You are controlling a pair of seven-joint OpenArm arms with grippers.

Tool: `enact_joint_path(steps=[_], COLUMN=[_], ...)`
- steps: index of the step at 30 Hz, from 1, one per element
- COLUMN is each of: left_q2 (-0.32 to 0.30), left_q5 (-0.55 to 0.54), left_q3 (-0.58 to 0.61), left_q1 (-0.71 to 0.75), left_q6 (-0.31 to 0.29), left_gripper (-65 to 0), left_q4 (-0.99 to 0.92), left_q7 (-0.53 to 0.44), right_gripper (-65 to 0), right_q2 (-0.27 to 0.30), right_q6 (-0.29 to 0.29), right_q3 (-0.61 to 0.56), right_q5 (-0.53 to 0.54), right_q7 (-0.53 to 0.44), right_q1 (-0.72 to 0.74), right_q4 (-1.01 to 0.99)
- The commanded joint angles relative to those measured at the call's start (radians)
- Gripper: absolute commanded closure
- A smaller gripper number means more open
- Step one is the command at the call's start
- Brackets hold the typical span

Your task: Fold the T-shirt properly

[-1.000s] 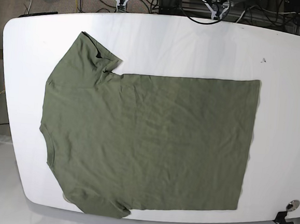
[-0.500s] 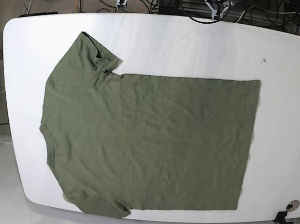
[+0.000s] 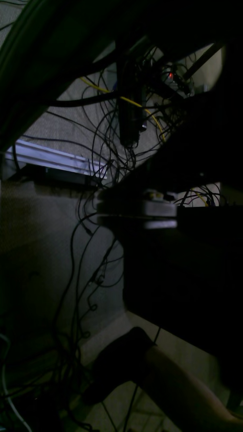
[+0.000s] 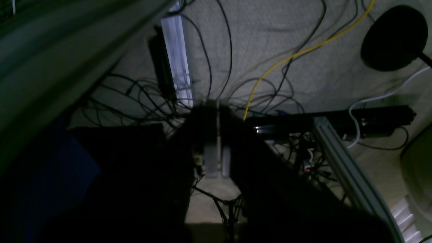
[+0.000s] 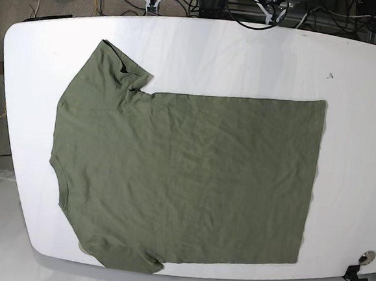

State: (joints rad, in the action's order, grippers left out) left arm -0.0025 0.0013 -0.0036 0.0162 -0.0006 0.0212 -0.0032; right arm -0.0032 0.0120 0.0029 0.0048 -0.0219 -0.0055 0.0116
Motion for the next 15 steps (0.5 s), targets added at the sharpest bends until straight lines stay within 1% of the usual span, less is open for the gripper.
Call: enact_joint_path(steps=[1,4,7,12,15], left_q2=[0.0,-0.004,-0.013,-0.041,-0.067], left_q5=[-0.006,-0.004,0.0,0.005,0.005], left_q3=[0.002,0.004,0.003,0.005,0.014], left_q1=[0.001,0.001,0.006,0.065,0.139], left_q6=[0.0,0.001,0.002,0.001,0.0], left_gripper=[0.0,0.0,0.0,0.0,0.0], left_q4=[0.005,0.003,0.008,0.133,0.231], left_q7=[0.003,0.005,0.006,0.001,-0.011], right_gripper=[-0.1,-0.2,-0.3,-0.3,-0.4], right_q2=[0.004,0.01,0.029,0.061,0.096], right_q6=[0.009,0.011,0.018,0.024,0.031], right_q3=[0.003,0.004,0.004,0.004,0.003], right_q5=[0.006,0.007,0.002,-0.003,0.008], right_q7=[0.001,-0.002,-0.018,-0.041,-0.033], right_q1=[-0.009,-0.023,-0.054,-0.125,-0.197], right_q4=[0.011,0.025,0.053,0.127,0.206])
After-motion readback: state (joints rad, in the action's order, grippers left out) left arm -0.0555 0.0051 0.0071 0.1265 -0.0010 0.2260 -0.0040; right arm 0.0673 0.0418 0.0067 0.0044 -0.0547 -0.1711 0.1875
